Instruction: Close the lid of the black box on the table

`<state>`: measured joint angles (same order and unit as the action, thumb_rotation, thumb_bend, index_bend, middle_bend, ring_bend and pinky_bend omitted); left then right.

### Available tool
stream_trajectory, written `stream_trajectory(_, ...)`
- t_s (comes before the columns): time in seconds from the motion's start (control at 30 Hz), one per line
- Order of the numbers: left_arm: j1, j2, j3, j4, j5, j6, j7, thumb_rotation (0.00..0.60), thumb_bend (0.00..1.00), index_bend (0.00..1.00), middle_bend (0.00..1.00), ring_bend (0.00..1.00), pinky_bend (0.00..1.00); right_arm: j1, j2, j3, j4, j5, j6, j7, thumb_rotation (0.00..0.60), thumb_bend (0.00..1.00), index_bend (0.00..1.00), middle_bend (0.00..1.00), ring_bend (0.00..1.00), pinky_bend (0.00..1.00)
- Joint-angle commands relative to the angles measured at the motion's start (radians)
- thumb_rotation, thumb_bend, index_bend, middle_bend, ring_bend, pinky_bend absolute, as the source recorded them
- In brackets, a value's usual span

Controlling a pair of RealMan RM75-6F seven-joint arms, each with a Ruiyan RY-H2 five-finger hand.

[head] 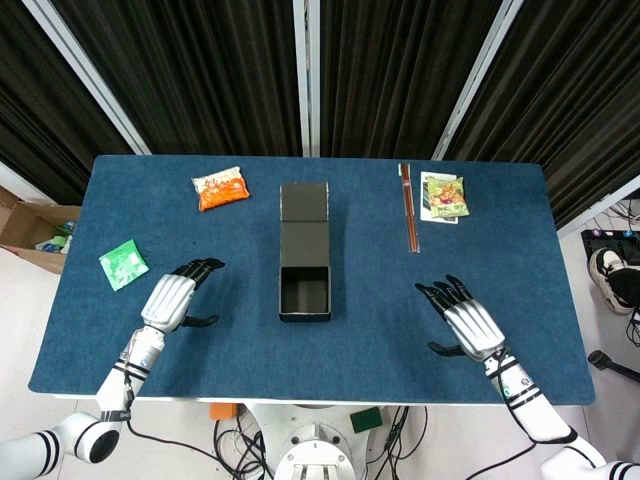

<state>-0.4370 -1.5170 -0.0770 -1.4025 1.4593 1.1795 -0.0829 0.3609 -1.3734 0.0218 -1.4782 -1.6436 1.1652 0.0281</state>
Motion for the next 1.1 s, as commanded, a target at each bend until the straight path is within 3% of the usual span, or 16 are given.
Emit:
stream_trajectory(0.03,-0.003,-0.006,0.001,0.015,-0.005,-0.008,-0.015,0.6,0.09,0.17,0.15,0.16,0.28,0.001,-0.003,0.001,0.003,0.005,0.009,0.007,0.6,0.18,0.04,0.21,0.08,0.06)
stream_trajectory(0.13,-0.005,-0.005,0.002,0.025,-0.011,-0.015,-0.018,0.6,0.09,0.17,0.14,0.17,0.37,0.001,0.006,0.008,-0.004,0.005,0.033,0.01,0.6,0.18,0.04,0.21,0.08,0.06)
stream_trajectory(0.2,-0.005,-0.003,0.001,0.024,-0.014,-0.017,-0.023,0.6,0.09,0.17,0.14,0.24,0.56,0.0,0.02,0.015,-0.015,0.002,0.053,0.009,0.6,0.18,0.04,0.21,0.08,0.06)
stream_trajectory(0.27,-0.004,0.002,-0.003,0.016,-0.024,-0.023,-0.042,0.6,0.09,0.15,0.14,0.36,0.82,-0.002,0.041,0.021,-0.033,-0.005,0.078,0.002,0.6,0.18,0.04,0.21,0.08,0.06)
stream_trajectory(0.33,-0.006,0.009,-0.004,0.003,-0.037,-0.037,-0.052,0.6,0.09,0.13,0.11,0.51,0.98,-0.004,0.063,0.027,-0.052,-0.01,0.098,-0.007,0.6,0.18,0.04,0.21,0.08,0.06)
stream_trajectory(0.47,-0.021,0.02,-0.012,-0.03,-0.077,-0.098,-0.104,0.6,0.07,0.02,0.03,0.62,1.0,-0.012,0.115,0.038,-0.1,-0.023,0.144,-0.028,0.6,0.18,0.04,0.21,0.08,0.06)
stream_trajectory(0.67,-0.048,-0.002,-0.025,-0.026,-0.154,-0.211,-0.184,0.6,0.06,0.0,0.0,0.63,1.0,-0.029,0.168,0.038,-0.149,-0.03,0.187,-0.039,0.6,0.18,0.04,0.21,0.08,0.05)
stream_trajectory(1.1,-0.12,-0.085,-0.065,0.036,-0.169,-0.326,-0.323,0.599,0.06,0.0,0.0,0.63,1.0,-0.043,0.173,0.031,-0.15,-0.017,0.207,-0.034,0.6,0.18,0.04,0.21,0.08,0.05)
